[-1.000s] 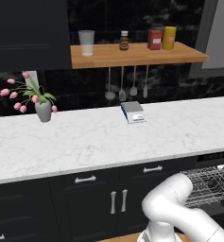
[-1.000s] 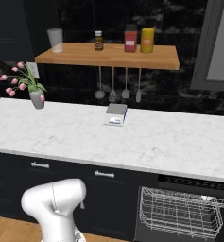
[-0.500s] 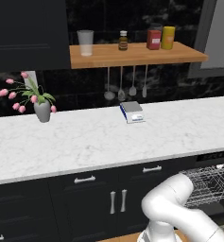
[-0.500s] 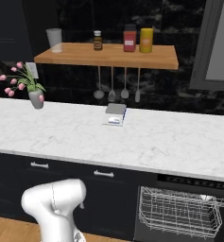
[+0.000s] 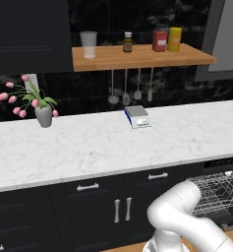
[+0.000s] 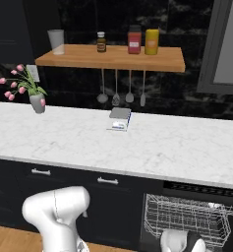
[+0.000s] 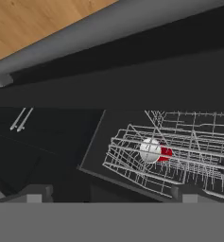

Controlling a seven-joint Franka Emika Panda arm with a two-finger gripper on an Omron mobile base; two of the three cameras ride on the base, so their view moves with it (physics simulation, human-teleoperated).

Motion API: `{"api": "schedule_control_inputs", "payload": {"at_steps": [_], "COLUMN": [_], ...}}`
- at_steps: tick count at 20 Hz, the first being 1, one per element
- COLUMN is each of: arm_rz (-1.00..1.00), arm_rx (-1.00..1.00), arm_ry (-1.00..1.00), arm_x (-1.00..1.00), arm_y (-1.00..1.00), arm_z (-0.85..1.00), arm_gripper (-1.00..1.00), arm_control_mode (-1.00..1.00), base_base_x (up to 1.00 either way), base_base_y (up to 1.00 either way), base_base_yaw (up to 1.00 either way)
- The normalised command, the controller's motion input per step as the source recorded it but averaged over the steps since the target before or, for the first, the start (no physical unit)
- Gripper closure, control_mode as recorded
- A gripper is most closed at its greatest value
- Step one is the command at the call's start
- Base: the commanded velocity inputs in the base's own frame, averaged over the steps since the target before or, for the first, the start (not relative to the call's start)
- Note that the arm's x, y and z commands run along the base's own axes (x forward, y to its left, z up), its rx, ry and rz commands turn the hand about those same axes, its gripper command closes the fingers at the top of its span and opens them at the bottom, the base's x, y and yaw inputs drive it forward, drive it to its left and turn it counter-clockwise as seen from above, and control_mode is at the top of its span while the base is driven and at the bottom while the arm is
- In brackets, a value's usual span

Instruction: Pick up the cup and bowl from the counter, place them in the dishwasher, and close the dishwasher door.

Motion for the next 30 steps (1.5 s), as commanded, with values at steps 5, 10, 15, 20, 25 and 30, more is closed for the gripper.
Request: {"api": "schedule_control_inputs", "payload": {"at_steps": [5, 10, 15, 20, 25, 30], "arm_rz": [-0.14, -0.10, 0.19, 0.41, 0.42, 0.47], "arm_rx": [0.27, 0.25, -0.01, -0.16, -0.01, 0.01], "arm_ry": [-0.59, -0.21, 0.01, 0.00, 0.00, -0.01], "arm_x": [1.00, 0.19, -1.00, -1.00, -1.00, -0.99], "arm_y": [0.32, -0.14, -0.26, -0.07, -0.24, -0.35], "arm_z": [0.13, 0.21, 0.04, -0.26, -0.53, -0.86], "arm_gripper": [-1.00, -1.00, -1.00, -1.00, -1.00, -1.00], "arm_control_mode": [-1.00, -1.00, -1.00, -1.00, -1.00, -1.00], "base_base_x": [0.00, 0.00, 0.00, 0.00, 0.00, 0.00], "base_base_y": [0.00, 0.00, 0.00, 0.00, 0.00, 0.00], "base_base_yaw": [0.00, 0.00, 0.00, 0.00, 0.00, 0.00]}}
